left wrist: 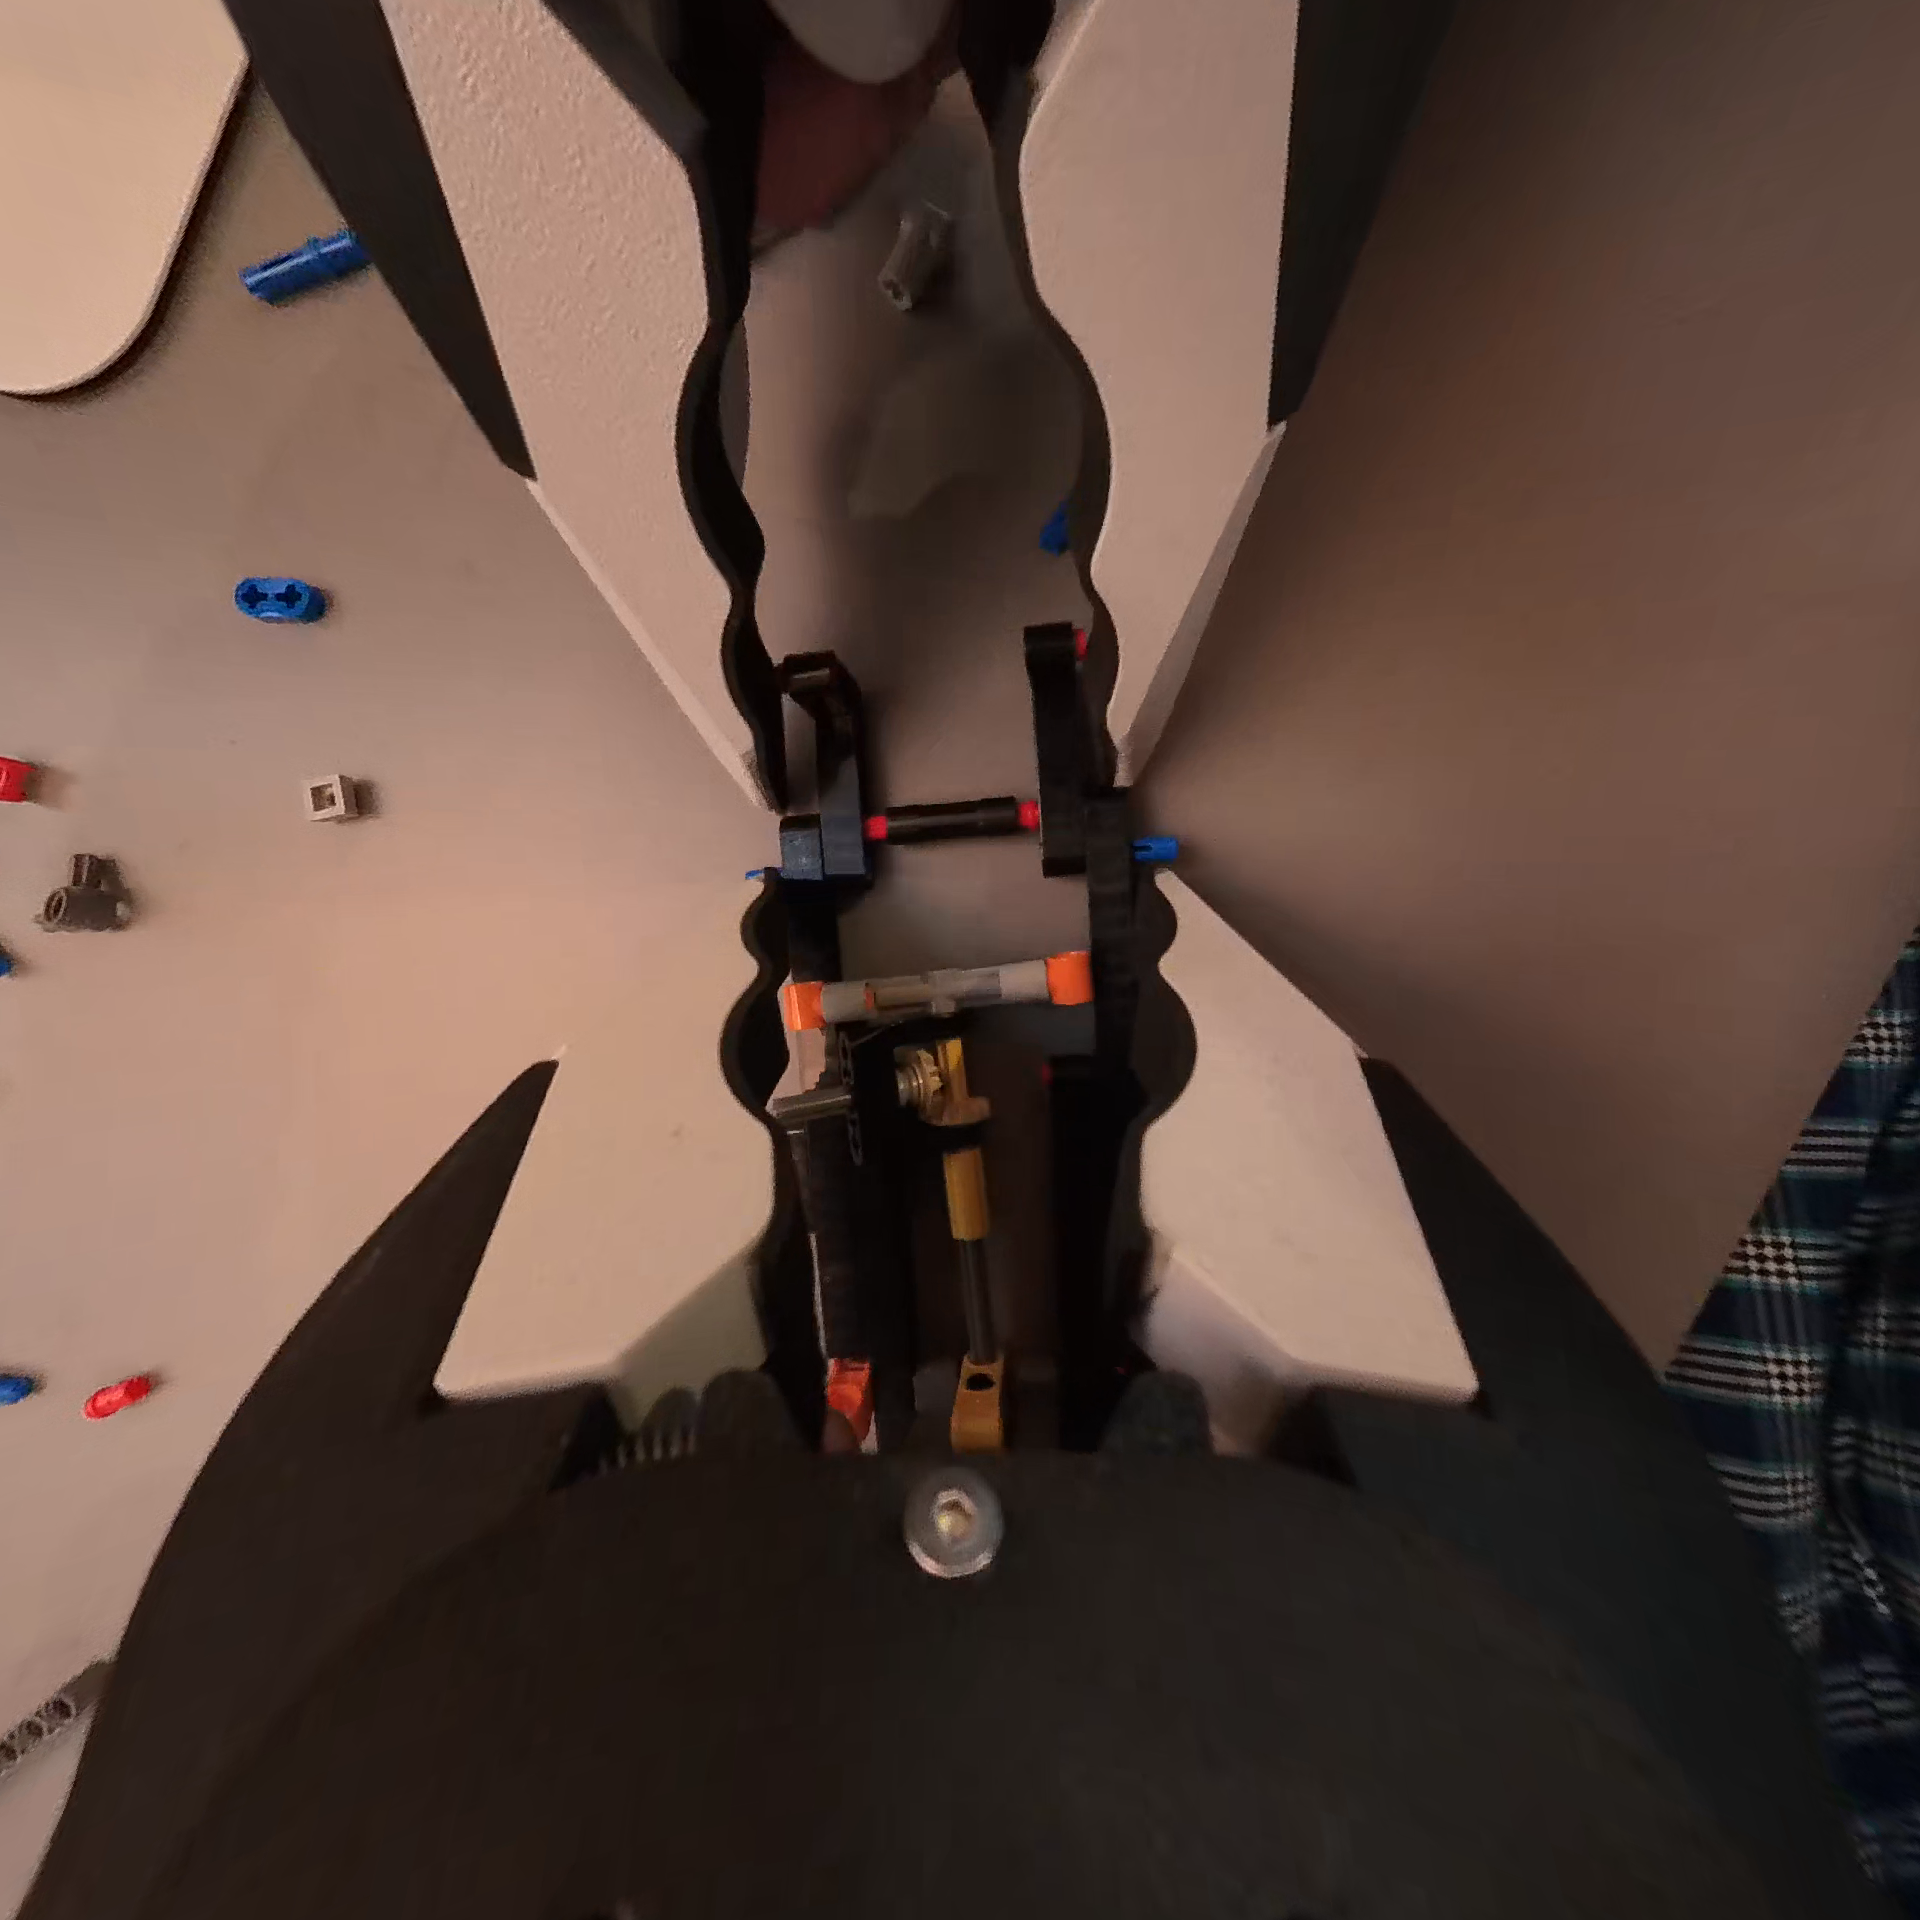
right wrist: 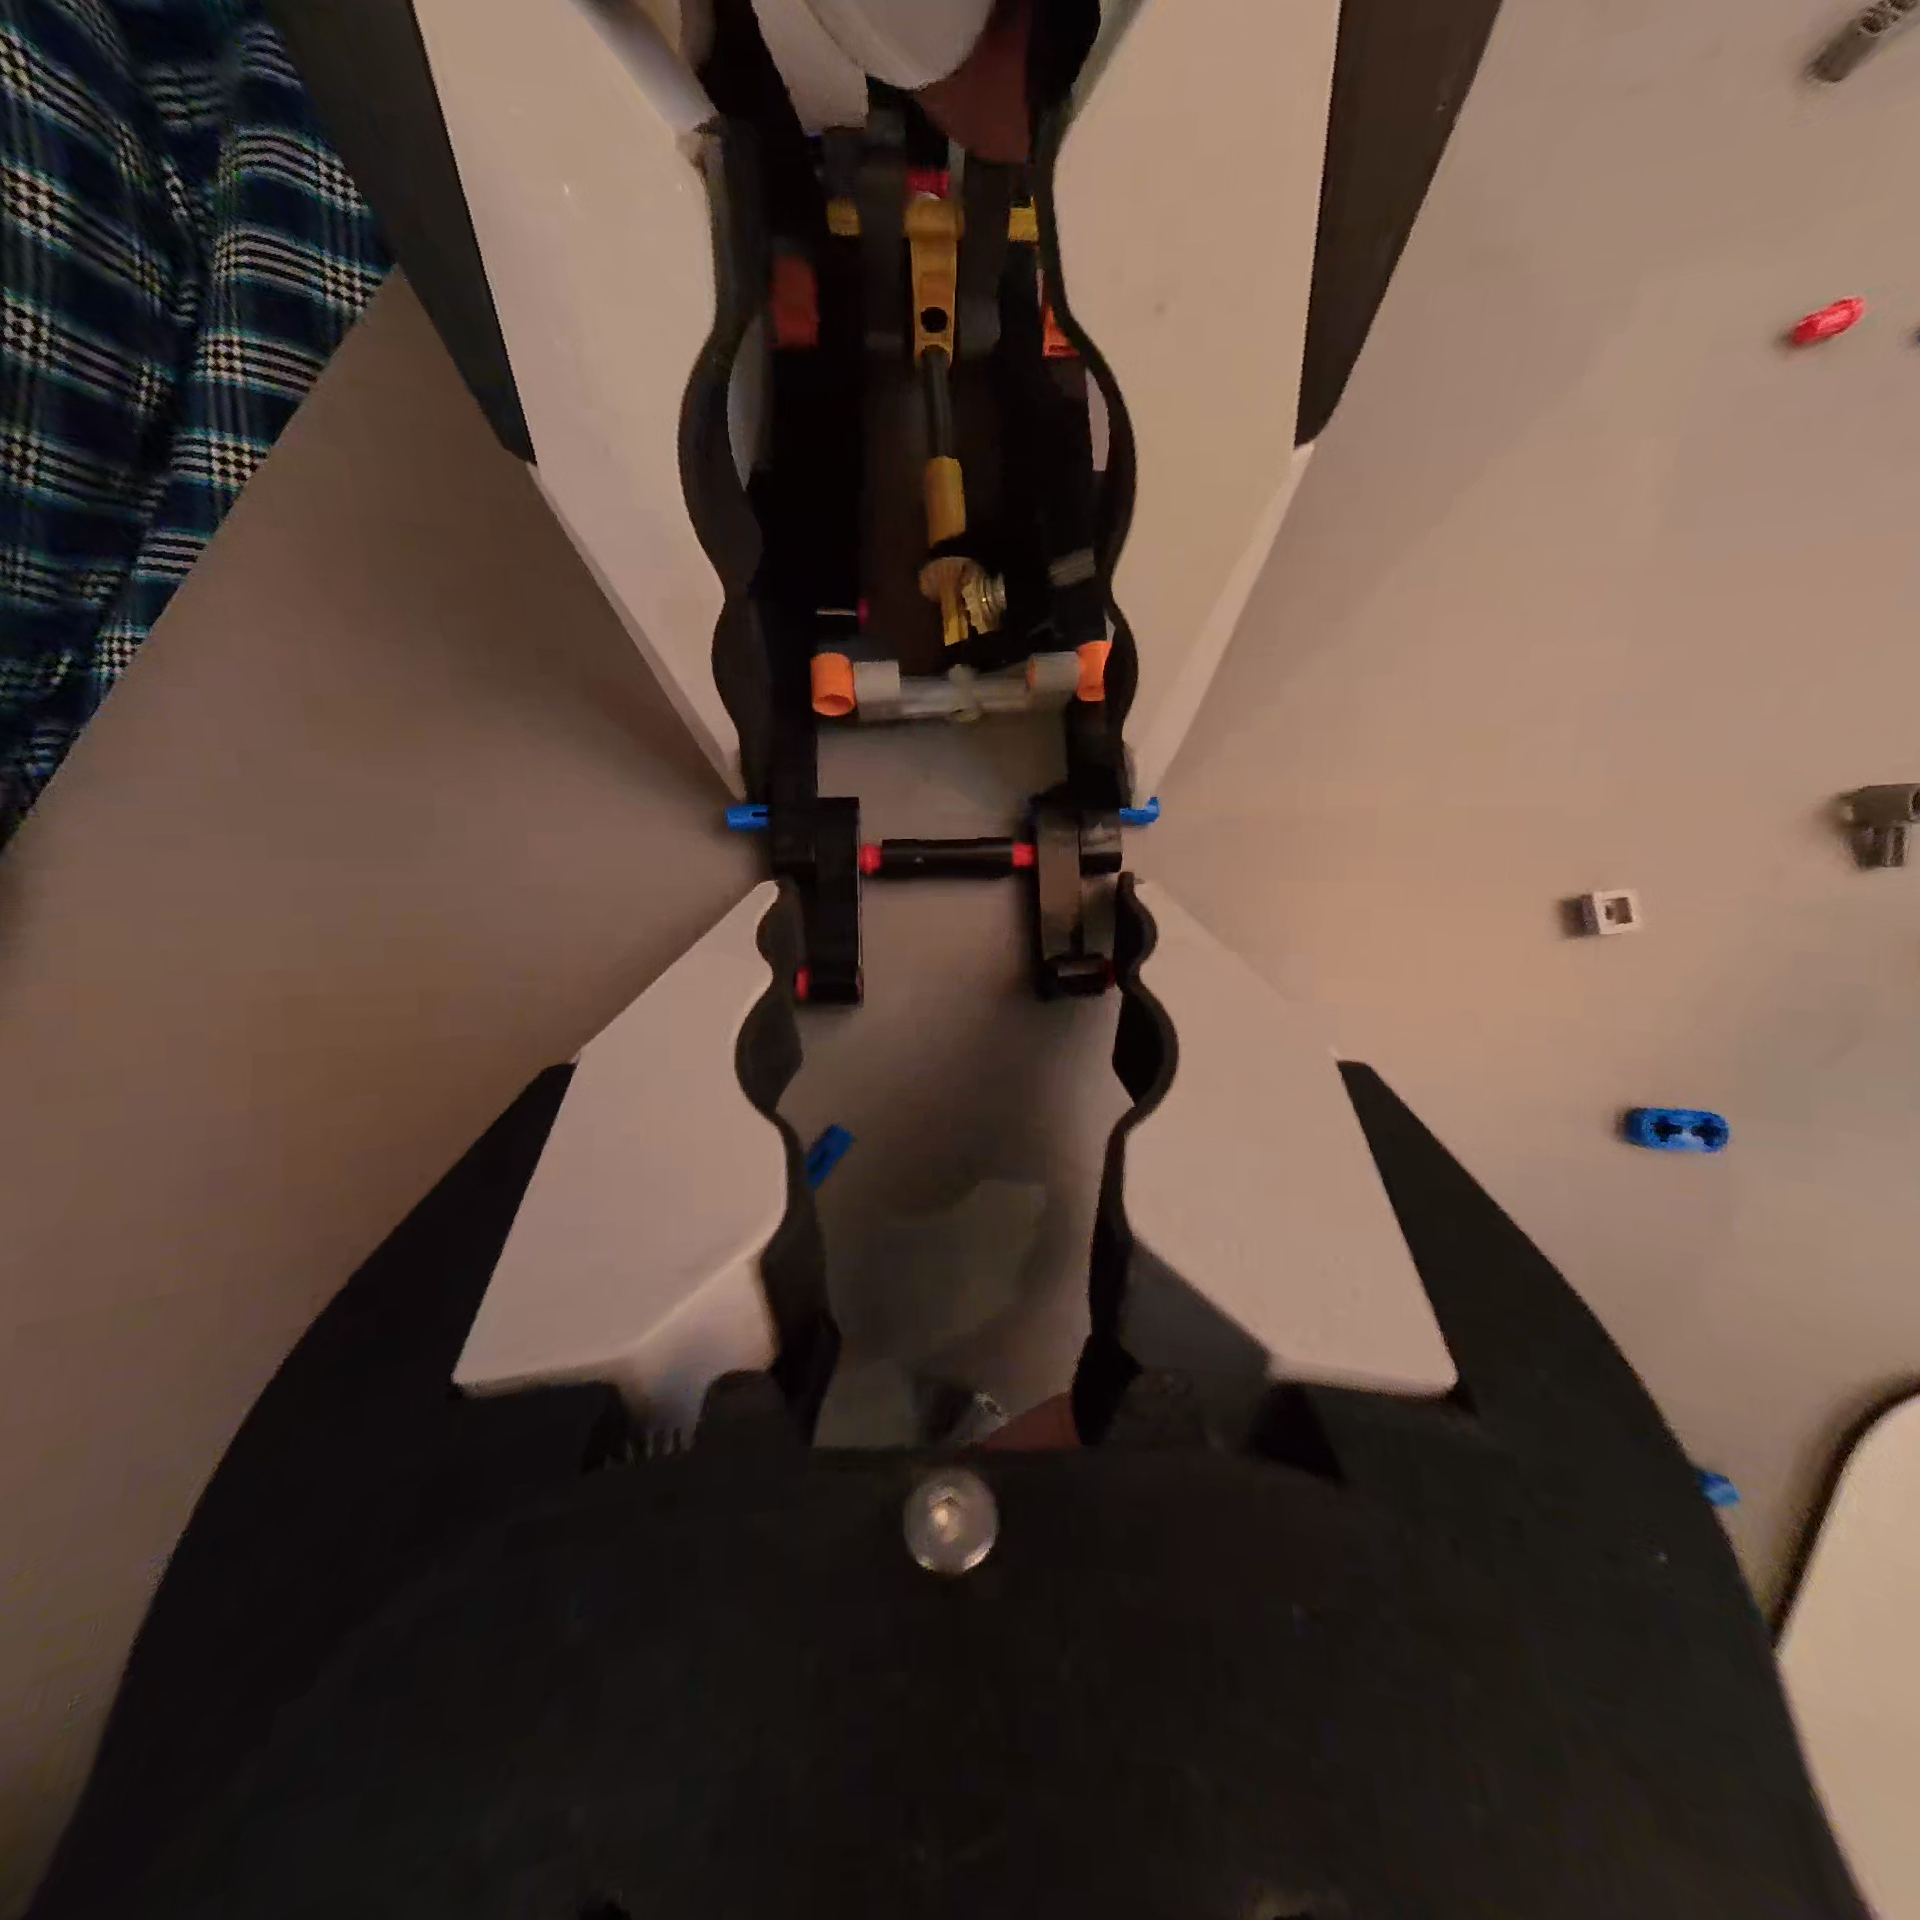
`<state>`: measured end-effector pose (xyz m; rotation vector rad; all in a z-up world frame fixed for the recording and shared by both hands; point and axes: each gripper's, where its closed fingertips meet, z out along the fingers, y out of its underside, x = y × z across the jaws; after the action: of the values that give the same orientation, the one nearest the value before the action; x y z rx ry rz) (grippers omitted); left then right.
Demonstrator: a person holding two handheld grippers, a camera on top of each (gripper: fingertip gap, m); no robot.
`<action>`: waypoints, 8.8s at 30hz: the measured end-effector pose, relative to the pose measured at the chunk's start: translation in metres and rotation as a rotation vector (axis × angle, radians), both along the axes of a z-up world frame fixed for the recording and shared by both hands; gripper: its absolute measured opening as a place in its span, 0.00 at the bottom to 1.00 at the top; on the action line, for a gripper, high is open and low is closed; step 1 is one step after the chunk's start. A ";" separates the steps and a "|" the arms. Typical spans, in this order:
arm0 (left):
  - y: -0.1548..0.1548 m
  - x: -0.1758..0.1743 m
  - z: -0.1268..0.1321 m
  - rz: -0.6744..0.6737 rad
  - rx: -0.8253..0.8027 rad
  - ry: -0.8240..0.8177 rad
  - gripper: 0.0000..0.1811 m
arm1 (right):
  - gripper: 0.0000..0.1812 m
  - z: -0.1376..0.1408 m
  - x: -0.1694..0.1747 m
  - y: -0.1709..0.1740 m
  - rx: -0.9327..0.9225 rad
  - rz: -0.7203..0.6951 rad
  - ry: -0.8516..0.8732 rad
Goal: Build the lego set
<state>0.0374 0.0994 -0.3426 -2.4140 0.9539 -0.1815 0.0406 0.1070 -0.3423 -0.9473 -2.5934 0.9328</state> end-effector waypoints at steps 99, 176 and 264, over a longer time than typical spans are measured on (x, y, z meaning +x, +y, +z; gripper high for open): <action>-0.023 -0.009 -0.003 0.053 -0.015 -0.047 0.36 | 0.33 0.000 0.000 -0.021 -0.015 0.045 0.022; -0.001 -0.057 0.055 0.078 -0.267 -0.378 0.03 | 0.13 0.059 -0.052 0.024 -0.212 -0.310 0.075; -0.101 -0.260 0.092 0.773 0.477 -0.473 0.40 | 0.49 0.111 -0.244 -0.139 0.046 -0.132 0.276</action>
<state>-0.2230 -0.0013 -0.2501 -1.9815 -0.1610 -0.1943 -0.2038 -0.0322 -0.2309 -0.8957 -2.2842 0.8952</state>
